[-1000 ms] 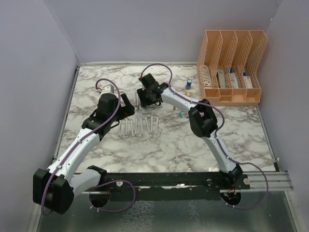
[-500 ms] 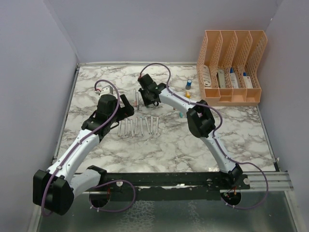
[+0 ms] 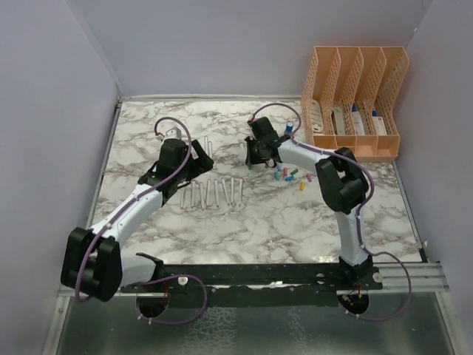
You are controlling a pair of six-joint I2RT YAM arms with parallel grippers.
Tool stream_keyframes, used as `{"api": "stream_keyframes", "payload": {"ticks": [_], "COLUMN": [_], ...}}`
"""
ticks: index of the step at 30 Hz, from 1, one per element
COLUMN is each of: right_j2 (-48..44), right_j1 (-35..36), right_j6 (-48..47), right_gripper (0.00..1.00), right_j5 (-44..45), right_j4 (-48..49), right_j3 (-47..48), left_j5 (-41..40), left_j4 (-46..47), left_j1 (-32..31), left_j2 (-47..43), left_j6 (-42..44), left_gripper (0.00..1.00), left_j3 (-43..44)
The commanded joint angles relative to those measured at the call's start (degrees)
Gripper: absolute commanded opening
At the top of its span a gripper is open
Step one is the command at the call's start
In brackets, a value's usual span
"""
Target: Open the pen caps
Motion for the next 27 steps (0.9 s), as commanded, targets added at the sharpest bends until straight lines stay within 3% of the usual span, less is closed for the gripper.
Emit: {"api": "stream_keyframes", "payload": {"ticks": [1, 11, 20, 27], "right_j2": [-7.2, -19.1, -25.5, -27.3], "right_j1": [0.3, 0.2, 0.3, 0.3], "right_j6": [-3.3, -1.1, 8.7, 12.0], "right_gripper": [0.01, 0.01, 0.01, 0.01], "right_j5": [-3.1, -13.1, -22.1, -23.3], "right_j4": [8.1, 11.6, 16.9, 19.2], "right_j3": [-6.1, -16.0, -22.7, -23.9], "left_j5": [5.0, 7.1, 5.6, 4.3], "left_j4": [7.8, 13.6, 16.1, 17.5], "left_j1": [-0.8, -5.1, -7.7, -9.0], "left_j2": [6.9, 18.2, 21.2, 22.3], "left_j6": [-2.6, -5.1, -7.0, -8.5], "left_gripper": [0.87, 0.82, 0.76, 0.69], "left_j3": [4.1, 11.6, 12.4, 12.6]}}
